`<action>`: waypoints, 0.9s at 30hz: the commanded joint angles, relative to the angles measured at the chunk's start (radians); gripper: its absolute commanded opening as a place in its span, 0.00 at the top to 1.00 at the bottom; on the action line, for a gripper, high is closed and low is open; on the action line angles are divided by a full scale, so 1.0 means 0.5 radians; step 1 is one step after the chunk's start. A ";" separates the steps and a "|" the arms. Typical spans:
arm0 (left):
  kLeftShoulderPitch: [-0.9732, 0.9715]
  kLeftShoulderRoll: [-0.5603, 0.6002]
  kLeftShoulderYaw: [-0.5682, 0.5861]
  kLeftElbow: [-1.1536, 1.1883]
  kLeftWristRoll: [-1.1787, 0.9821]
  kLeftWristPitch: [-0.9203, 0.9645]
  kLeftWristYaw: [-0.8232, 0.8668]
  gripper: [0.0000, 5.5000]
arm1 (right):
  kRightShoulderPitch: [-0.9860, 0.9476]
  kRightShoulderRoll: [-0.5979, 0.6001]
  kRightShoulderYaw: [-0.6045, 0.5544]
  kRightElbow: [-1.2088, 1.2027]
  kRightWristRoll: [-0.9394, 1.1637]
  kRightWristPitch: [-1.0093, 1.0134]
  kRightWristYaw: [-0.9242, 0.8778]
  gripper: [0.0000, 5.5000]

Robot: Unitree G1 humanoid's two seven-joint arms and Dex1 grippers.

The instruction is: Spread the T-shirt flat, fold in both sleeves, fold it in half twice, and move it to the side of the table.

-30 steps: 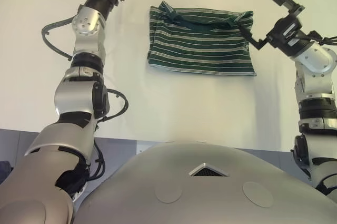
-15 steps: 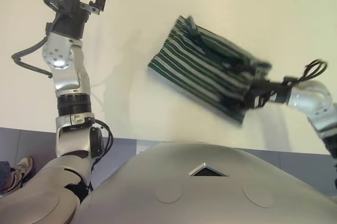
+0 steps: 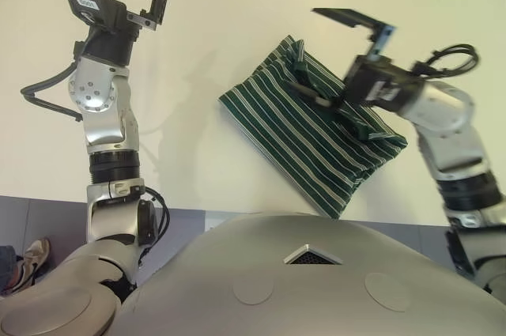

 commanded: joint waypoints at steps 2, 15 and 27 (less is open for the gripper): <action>0.028 -0.037 -0.028 -0.001 0.037 0.000 0.021 0.17 | -0.234 0.168 0.240 0.614 -0.481 -0.158 -0.067 0.06; 0.075 -0.085 -0.055 -0.038 0.087 -0.025 0.046 0.17 | -0.970 0.846 0.329 2.407 -1.107 -0.088 -1.449 0.06; 0.360 0.049 -0.550 -0.137 0.825 -0.505 -0.030 0.17 | -0.706 0.831 -0.266 1.623 -0.016 -0.185 -0.764 0.06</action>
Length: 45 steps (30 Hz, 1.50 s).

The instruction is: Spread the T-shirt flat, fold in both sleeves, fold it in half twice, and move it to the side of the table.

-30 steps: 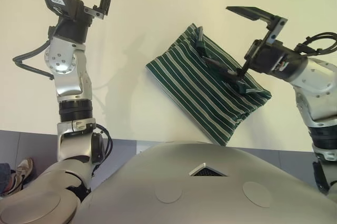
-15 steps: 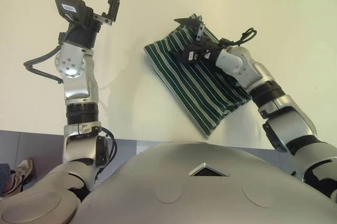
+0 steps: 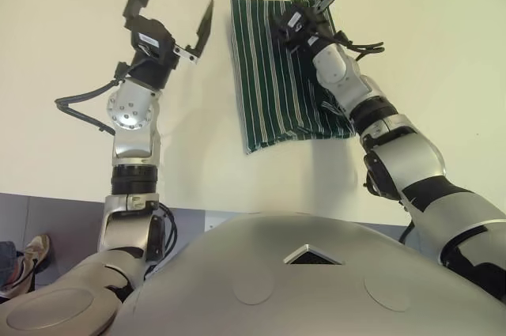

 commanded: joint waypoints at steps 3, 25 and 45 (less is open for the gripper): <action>0.197 0.136 -0.407 -0.043 0.726 -0.287 0.029 0.17 | 0.502 -0.135 -0.220 -1.225 0.977 0.412 0.866 0.06; 0.219 0.407 -0.890 0.135 1.374 -0.284 0.293 0.17 | 1.348 -0.939 -0.211 -1.723 0.363 0.461 1.345 0.06; 0.193 0.486 -0.885 0.209 1.319 -0.276 0.491 0.17 | 1.390 -1.155 -0.636 -1.383 0.429 0.353 1.228 0.06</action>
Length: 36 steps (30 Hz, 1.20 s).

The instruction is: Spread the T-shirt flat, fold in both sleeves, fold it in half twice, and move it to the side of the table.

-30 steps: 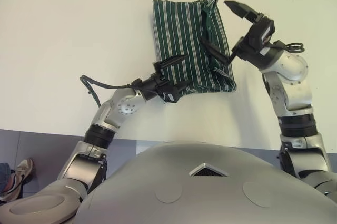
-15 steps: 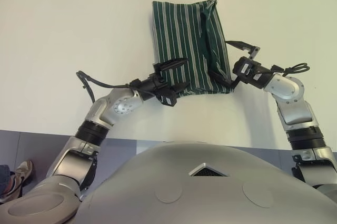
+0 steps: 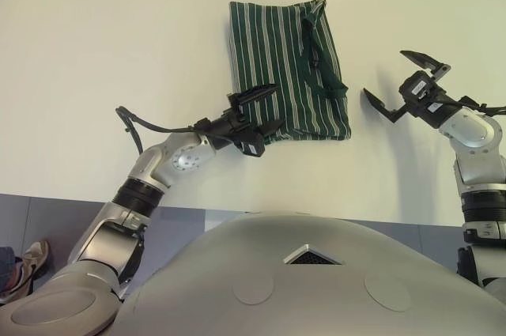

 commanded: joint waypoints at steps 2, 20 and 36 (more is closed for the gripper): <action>0.103 0.119 0.132 -0.074 -0.289 0.042 -0.102 0.17 | 0.078 -0.102 -0.065 -0.117 0.091 -0.201 0.123 0.06; 0.649 0.860 0.438 -0.422 -0.431 -0.040 -0.878 0.17 | 0.513 -0.551 0.205 -0.542 -0.056 -0.598 0.617 0.06; 0.467 0.785 0.341 -0.373 -0.110 -0.001 -0.710 0.16 | 0.253 -0.433 0.470 -0.413 -0.337 -0.531 0.428 0.16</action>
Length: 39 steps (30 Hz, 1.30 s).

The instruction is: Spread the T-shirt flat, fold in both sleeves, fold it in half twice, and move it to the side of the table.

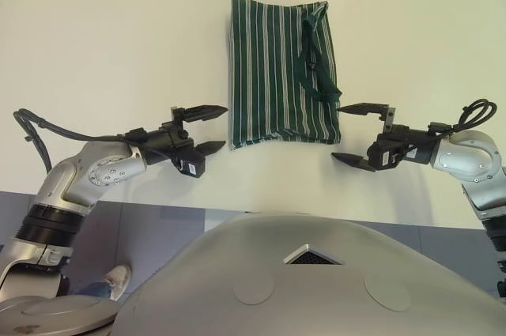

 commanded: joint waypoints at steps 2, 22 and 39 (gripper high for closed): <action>0.029 -0.032 -0.125 0.108 0.217 0.120 -0.071 0.16 | -0.032 0.002 0.070 0.146 -0.221 0.086 -0.036 0.23; -0.036 -0.070 -0.322 0.080 0.247 0.089 -0.091 0.38 | -0.035 0.021 0.245 0.076 -0.204 0.082 -0.057 0.96; -0.080 -0.049 -0.400 0.136 0.269 0.043 -0.070 0.94 | -0.028 0.008 0.217 0.068 -0.178 0.085 -0.086 0.97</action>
